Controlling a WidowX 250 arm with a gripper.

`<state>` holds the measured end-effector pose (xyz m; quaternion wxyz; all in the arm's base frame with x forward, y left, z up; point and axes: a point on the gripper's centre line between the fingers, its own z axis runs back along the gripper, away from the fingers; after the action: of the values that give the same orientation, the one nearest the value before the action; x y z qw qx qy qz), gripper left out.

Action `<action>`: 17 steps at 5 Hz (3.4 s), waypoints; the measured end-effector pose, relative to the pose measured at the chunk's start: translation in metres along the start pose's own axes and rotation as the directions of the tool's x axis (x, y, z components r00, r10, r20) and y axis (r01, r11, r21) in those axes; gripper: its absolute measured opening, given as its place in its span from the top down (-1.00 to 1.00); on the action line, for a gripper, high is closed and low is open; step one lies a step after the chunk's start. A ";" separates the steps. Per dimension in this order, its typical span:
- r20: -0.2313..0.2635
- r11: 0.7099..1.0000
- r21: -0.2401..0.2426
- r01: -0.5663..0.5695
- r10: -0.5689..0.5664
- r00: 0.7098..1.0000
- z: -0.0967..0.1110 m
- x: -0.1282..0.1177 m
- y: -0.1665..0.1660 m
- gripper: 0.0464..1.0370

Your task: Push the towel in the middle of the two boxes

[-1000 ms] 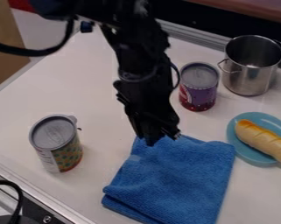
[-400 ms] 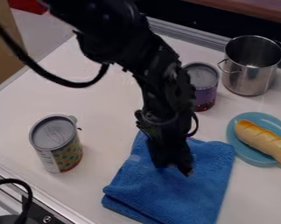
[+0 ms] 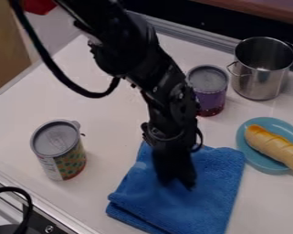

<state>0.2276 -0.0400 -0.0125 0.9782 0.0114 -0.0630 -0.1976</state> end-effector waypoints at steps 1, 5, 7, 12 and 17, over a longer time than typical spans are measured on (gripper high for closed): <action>0.004 1.000 0.010 0.005 -0.005 1.000 -0.002 0.001 0.016 0.99; -0.017 0.999 0.038 0.006 -0.005 1.000 0.000 0.014 0.067 0.99; -0.014 0.976 0.066 0.206 -0.206 0.979 -0.004 0.018 0.092 0.99; -0.022 0.991 0.137 -0.003 0.007 1.000 -0.003 0.001 0.172 0.99; 0.024 0.980 0.092 -0.175 0.174 0.984 0.052 0.000 0.175 0.77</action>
<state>0.2883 0.1212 0.0470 0.9896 0.0502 -0.0808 -0.1080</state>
